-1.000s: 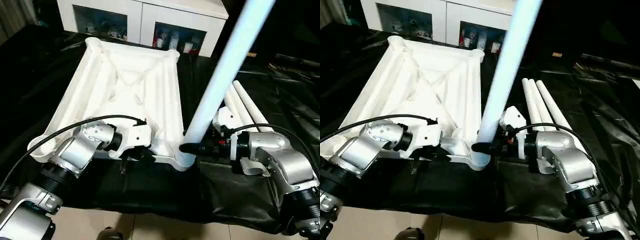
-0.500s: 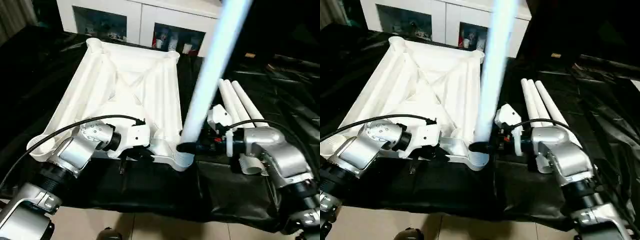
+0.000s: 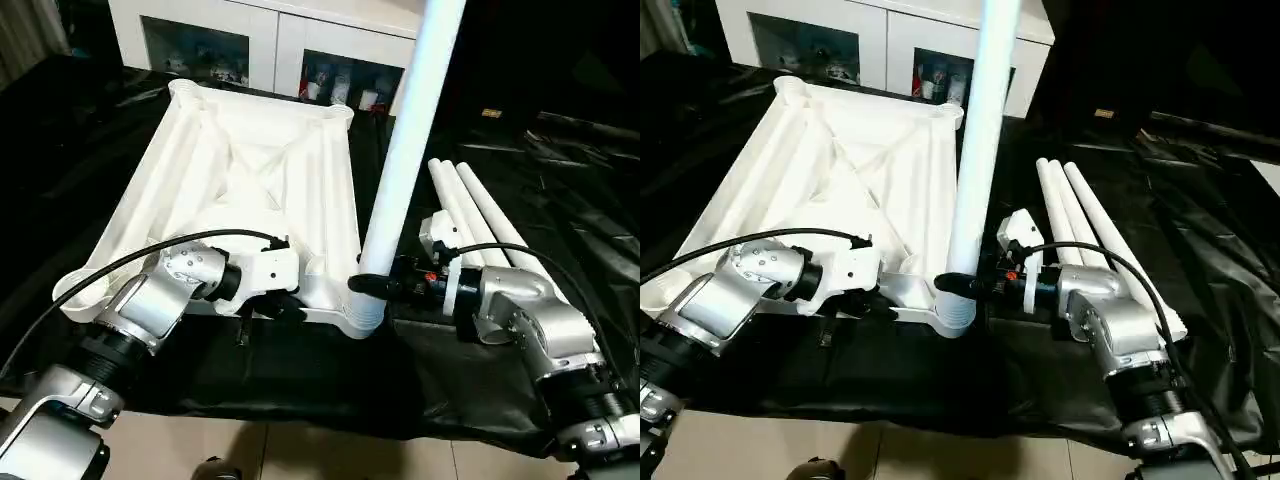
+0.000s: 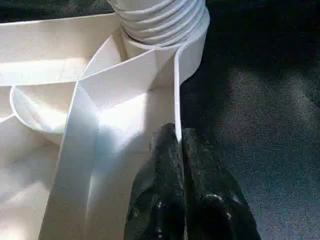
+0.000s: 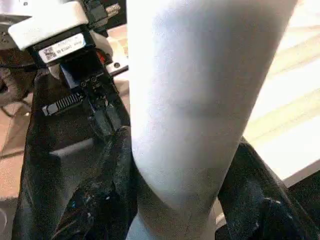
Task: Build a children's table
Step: Insert table leg to table base
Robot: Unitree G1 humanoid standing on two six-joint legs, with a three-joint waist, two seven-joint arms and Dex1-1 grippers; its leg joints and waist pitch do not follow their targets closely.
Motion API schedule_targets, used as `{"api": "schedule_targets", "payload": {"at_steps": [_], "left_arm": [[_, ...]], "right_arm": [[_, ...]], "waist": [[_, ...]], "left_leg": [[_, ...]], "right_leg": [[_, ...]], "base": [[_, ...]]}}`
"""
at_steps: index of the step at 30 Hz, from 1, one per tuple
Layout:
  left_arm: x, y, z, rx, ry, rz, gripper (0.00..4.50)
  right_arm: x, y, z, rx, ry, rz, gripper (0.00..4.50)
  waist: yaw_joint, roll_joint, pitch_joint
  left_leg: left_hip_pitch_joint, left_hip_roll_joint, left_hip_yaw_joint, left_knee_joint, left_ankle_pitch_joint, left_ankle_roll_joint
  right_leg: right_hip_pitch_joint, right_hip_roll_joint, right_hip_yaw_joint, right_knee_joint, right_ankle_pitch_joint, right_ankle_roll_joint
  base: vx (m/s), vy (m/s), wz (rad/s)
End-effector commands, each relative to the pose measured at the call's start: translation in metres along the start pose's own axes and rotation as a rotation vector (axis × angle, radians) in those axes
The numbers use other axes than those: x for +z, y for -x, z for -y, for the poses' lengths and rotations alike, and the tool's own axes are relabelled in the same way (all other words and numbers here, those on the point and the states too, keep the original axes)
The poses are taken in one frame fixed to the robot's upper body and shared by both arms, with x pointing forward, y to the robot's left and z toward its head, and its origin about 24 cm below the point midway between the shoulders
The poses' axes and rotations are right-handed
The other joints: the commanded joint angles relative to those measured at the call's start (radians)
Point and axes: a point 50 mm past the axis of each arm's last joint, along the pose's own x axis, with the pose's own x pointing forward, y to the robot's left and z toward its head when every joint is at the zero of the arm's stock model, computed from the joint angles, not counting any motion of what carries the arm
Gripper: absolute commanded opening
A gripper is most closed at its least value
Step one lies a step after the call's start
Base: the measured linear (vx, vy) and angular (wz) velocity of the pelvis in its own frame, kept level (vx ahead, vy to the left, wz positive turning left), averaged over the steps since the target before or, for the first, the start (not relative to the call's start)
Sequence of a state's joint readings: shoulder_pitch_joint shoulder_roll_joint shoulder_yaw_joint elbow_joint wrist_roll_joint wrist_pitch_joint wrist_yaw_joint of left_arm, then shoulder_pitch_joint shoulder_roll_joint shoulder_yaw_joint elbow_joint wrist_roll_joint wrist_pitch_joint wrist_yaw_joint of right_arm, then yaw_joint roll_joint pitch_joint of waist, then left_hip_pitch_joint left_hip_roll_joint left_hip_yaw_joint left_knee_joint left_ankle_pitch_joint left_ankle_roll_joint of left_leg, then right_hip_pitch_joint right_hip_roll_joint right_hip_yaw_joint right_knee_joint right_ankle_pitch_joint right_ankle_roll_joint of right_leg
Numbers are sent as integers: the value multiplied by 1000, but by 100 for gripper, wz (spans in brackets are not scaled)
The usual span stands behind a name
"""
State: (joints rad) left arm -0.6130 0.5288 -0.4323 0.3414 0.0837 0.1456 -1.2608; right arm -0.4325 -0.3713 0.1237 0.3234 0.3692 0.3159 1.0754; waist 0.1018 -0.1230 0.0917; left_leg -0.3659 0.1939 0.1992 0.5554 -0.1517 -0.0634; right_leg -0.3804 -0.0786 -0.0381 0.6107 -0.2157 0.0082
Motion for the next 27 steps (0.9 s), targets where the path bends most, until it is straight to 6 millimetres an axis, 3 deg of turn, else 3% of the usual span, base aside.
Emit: {"api": "schedule_targets", "payload": {"at_steps": [1, 4, 5, 6, 12, 27], "left_arm": [[-3, 1, -1, -4, -5, -36, 0], [-3, 1, -1, -4, -5, -36, 0], [-3, 1, -1, -4, -5, -36, 0], [-3, 0, -1, -5, -5, -36, 0], [-2, -1, -2, -8, -8, -34, 0], [0, -2, -4, -7, -9, -29, 0]], "right_arm": [[-47, 28, 11, -203, -147, -142, 184], [-50, 31, 10, -223, -157, -126, 184], [-51, 32, 9, -229, -159, -122, 184], [-52, 33, 8, -239, -165, -112, 184], [-62, 33, -2, -264, -195, -81, 184], [-67, 24, -35, -125, -135, -167, 184]], "waist": [[-1, 34, -46], [-1, 33, -44], [-1, 38, -44], [-3, 35, -44], [3, 46, -42], [7, 39, -33]], "left_leg": [[29, 49, -25, -75, -361, -49], [25, 48, -26, -77, -362, -45], [25, 48, -28, -77, -368, -47], [25, 48, -27, -77, -368, -46], [26, 49, -27, -80, -370, -46], [22, 49, -27, -85, -379, -37]], "right_leg": [[7, -67, 42, -80, -226, -203], [10, -67, 41, -80, -232, -203], [9, -68, 41, -80, -242, -202], [9, -67, 41, -82, -242, -201], [7, -66, 42, -82, -224, -200], [3, -69, 46, -92, -287, -163]], "base": [[0, 0, 0], [0, 0, 0], [0, 0, 0], [0, 0, 0], [0, 0, 0], [0, 0, 0]]}}
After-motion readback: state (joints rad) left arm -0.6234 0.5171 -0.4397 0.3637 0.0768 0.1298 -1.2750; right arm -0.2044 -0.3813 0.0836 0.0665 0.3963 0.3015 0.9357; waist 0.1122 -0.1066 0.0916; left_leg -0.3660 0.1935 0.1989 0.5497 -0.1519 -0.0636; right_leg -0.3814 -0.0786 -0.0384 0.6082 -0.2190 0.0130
